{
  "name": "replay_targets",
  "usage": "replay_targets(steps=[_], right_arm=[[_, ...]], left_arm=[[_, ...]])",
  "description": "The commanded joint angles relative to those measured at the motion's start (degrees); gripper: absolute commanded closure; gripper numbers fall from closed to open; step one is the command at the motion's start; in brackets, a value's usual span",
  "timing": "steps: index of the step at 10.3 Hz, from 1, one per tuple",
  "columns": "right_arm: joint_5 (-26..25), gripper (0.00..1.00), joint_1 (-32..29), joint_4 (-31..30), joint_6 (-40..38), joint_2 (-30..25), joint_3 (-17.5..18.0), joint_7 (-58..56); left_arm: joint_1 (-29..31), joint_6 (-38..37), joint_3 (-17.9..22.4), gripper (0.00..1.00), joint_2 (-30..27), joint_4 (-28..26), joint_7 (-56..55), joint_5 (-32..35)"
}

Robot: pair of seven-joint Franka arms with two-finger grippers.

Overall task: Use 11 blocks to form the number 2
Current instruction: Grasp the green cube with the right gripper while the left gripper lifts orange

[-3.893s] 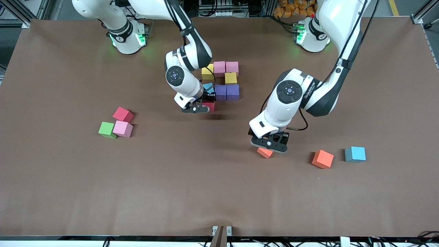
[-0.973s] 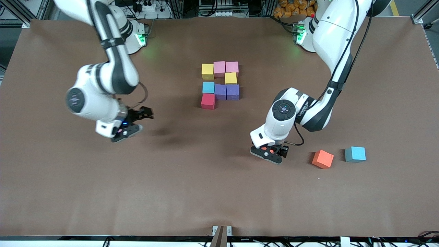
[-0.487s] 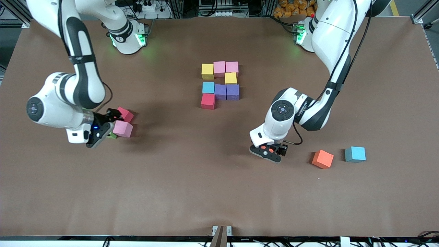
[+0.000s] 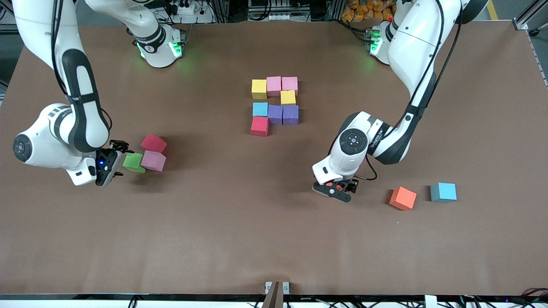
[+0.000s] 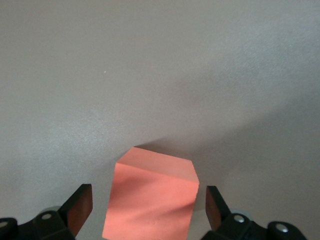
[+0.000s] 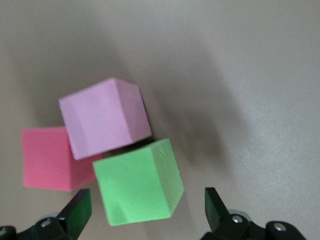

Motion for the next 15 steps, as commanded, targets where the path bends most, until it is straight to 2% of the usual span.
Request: replay_targets(steps=[1, 2, 3, 4, 6, 9, 13, 14, 15], right_arm=[[-0.27, 0.00, -1.35, 1.35, 0.56, 2.39, 1.39, -3.72], [-0.01, 0.00, -1.35, 0.83, 0.56, 2.65, 1.48, -4.77], [1.39, 0.00, -1.44, -0.14, 0.56, 2.65, 1.48, -6.35], [3.40, 0.00, -1.35, -0.84, 0.56, 3.09, 1.48, -8.36], [4.30, 0.00, -1.26, -1.11, -0.05, 3.53, 1.57, -9.35], [4.48, 0.00, -0.91, -0.76, -2.51, 2.92, 1.84, -8.48], [4.48, 0.00, -1.26, -0.23, -2.60, 3.18, 1.92, -9.08], [4.65, 0.00, -1.35, -0.50, -2.52, 3.27, 1.84, -9.17], [5.09, 0.00, -1.44, -0.76, -2.34, 3.36, 1.92, -9.35]], left_arm=[[0.02, 0.17, -0.09, 0.00, 0.98, 0.52, 0.57, -1.07], [-0.06, 0.35, -0.09, 0.01, 1.50, 0.61, 0.57, -1.07], [-0.41, 0.44, -0.09, 0.19, 2.03, 0.70, -0.47, -1.59], [-0.68, 0.44, -0.09, 0.27, 2.21, 0.79, -0.57, -3.07], [-0.94, 0.35, -0.35, 0.48, 2.13, 2.09, -1.09, -5.36], [-2.17, -0.18, -1.05, 0.50, 1.51, 3.86, -3.90, -7.48], [-7.96, -3.51, -0.62, 0.49, 1.07, 5.88, -16.45, -7.92], [-10.50, -3.61, 0.87, 0.49, 1.07, 6.41, -19.09, -8.79], [-14.70, -4.74, 4.62, 0.49, 1.16, 7.89, -20.77, -10.63]])
